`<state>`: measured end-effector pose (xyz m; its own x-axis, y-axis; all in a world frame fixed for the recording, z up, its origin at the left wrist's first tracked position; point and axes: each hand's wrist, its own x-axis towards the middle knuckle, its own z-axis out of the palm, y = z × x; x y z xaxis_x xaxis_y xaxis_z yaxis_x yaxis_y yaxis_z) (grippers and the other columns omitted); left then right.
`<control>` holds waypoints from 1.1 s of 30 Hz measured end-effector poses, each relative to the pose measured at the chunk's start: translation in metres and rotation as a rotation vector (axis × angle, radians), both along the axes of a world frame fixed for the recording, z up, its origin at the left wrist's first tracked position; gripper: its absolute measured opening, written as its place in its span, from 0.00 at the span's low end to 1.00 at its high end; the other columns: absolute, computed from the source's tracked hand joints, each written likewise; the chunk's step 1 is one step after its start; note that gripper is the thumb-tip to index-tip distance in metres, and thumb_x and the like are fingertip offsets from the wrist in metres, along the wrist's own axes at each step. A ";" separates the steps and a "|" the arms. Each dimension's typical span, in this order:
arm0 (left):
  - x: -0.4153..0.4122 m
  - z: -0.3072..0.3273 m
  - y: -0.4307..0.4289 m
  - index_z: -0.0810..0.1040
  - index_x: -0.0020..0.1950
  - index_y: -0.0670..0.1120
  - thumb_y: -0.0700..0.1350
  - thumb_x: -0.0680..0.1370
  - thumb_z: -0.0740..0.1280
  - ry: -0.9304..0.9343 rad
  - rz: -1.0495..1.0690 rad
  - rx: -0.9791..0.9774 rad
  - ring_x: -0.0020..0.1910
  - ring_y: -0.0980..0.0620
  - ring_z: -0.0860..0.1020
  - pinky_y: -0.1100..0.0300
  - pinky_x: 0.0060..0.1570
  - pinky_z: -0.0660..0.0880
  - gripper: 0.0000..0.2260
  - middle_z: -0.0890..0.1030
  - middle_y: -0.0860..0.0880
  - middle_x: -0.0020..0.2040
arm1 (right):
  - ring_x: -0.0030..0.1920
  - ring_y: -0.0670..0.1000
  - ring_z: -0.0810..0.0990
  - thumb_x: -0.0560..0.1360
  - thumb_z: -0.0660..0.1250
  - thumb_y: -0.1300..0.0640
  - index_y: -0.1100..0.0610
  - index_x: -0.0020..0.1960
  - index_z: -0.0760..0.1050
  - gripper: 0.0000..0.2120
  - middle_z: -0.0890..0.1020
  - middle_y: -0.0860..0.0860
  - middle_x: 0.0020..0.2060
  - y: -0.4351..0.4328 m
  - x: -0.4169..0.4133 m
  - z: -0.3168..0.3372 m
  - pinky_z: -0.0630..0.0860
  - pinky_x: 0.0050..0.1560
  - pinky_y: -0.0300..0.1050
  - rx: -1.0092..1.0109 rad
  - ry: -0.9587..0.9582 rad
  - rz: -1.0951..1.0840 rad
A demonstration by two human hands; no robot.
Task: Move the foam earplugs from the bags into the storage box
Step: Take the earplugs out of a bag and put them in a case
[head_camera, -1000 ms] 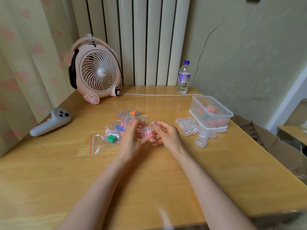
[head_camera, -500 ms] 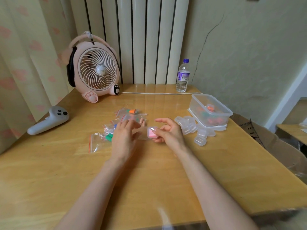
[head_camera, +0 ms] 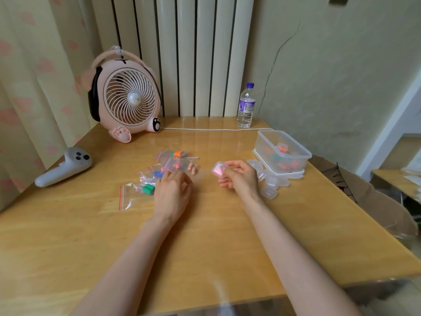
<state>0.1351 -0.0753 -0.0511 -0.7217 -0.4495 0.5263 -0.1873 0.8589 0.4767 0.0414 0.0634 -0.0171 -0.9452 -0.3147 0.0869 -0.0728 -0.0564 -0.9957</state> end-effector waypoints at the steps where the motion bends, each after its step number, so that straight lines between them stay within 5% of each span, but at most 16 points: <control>1: 0.000 0.004 0.003 0.77 0.43 0.44 0.39 0.74 0.67 0.029 -0.034 0.046 0.49 0.44 0.75 0.53 0.44 0.68 0.01 0.81 0.46 0.44 | 0.24 0.46 0.76 0.74 0.67 0.64 0.61 0.48 0.74 0.04 0.79 0.54 0.33 0.005 -0.005 0.004 0.72 0.24 0.36 -0.001 0.008 -0.037; 5: -0.001 0.027 0.019 0.72 0.43 0.47 0.38 0.76 0.64 0.071 -0.200 0.208 0.47 0.49 0.80 0.51 0.46 0.76 0.05 0.83 0.50 0.44 | 0.26 0.48 0.74 0.73 0.68 0.63 0.54 0.41 0.73 0.06 0.78 0.54 0.32 0.031 -0.034 0.020 0.71 0.25 0.39 0.033 0.050 -0.199; 8: -0.001 0.038 0.026 0.69 0.43 0.49 0.41 0.77 0.64 0.038 -0.140 0.133 0.46 0.48 0.79 0.52 0.44 0.76 0.06 0.83 0.50 0.44 | 0.27 0.48 0.76 0.73 0.67 0.64 0.57 0.46 0.74 0.04 0.79 0.54 0.34 0.057 -0.064 0.033 0.74 0.26 0.38 0.031 0.061 -0.321; 14: -0.004 0.041 0.027 0.68 0.42 0.49 0.38 0.78 0.63 0.010 -0.194 0.236 0.45 0.49 0.80 0.50 0.48 0.76 0.08 0.83 0.50 0.42 | 0.34 0.56 0.82 0.70 0.64 0.67 0.57 0.49 0.73 0.10 0.81 0.63 0.49 0.087 -0.136 0.039 0.79 0.33 0.45 0.048 0.009 -0.486; 17: -0.007 0.040 0.029 0.67 0.40 0.52 0.37 0.78 0.61 0.012 -0.200 0.303 0.46 0.50 0.80 0.49 0.50 0.76 0.11 0.82 0.52 0.41 | 0.43 0.58 0.83 0.70 0.64 0.67 0.58 0.59 0.74 0.18 0.80 0.61 0.53 0.093 -0.147 0.037 0.81 0.36 0.46 0.163 -0.025 -0.446; 20: -0.009 0.041 0.035 0.68 0.41 0.49 0.37 0.79 0.61 0.052 -0.260 0.437 0.43 0.54 0.81 0.57 0.49 0.77 0.09 0.83 0.49 0.41 | 0.40 0.54 0.80 0.71 0.63 0.66 0.53 0.55 0.77 0.15 0.81 0.56 0.52 0.093 -0.125 0.042 0.80 0.37 0.46 0.244 0.086 -0.414; 24: -0.011 0.053 0.056 0.68 0.43 0.44 0.38 0.80 0.59 0.125 -0.423 0.634 0.39 0.53 0.82 0.68 0.37 0.74 0.07 0.84 0.46 0.41 | 0.45 0.42 0.79 0.76 0.66 0.59 0.56 0.59 0.76 0.12 0.80 0.51 0.51 0.090 -0.054 0.055 0.74 0.39 0.27 0.227 0.232 0.108; 27: -0.013 0.056 0.075 0.68 0.45 0.42 0.37 0.81 0.58 0.143 -0.500 0.671 0.32 0.51 0.81 0.66 0.35 0.75 0.05 0.82 0.45 0.35 | 0.50 0.42 0.81 0.70 0.67 0.49 0.57 0.61 0.75 0.22 0.83 0.51 0.48 0.091 -0.015 0.057 0.74 0.51 0.29 0.270 0.219 0.430; 31: -0.013 0.055 0.100 0.69 0.45 0.43 0.37 0.79 0.62 0.216 -0.513 0.591 0.22 0.58 0.70 0.67 0.24 0.68 0.04 0.74 0.49 0.29 | 0.34 0.45 0.81 0.71 0.70 0.66 0.62 0.45 0.77 0.04 0.81 0.53 0.36 0.105 -0.003 0.048 0.77 0.44 0.36 0.186 0.216 0.283; 33: -0.013 0.054 0.109 0.70 0.46 0.44 0.38 0.77 0.66 0.226 -0.541 0.577 0.22 0.59 0.68 0.69 0.24 0.65 0.05 0.75 0.50 0.29 | 0.30 0.45 0.79 0.71 0.70 0.68 0.61 0.41 0.77 0.05 0.80 0.52 0.33 0.119 0.001 0.047 0.77 0.40 0.35 0.154 0.218 0.191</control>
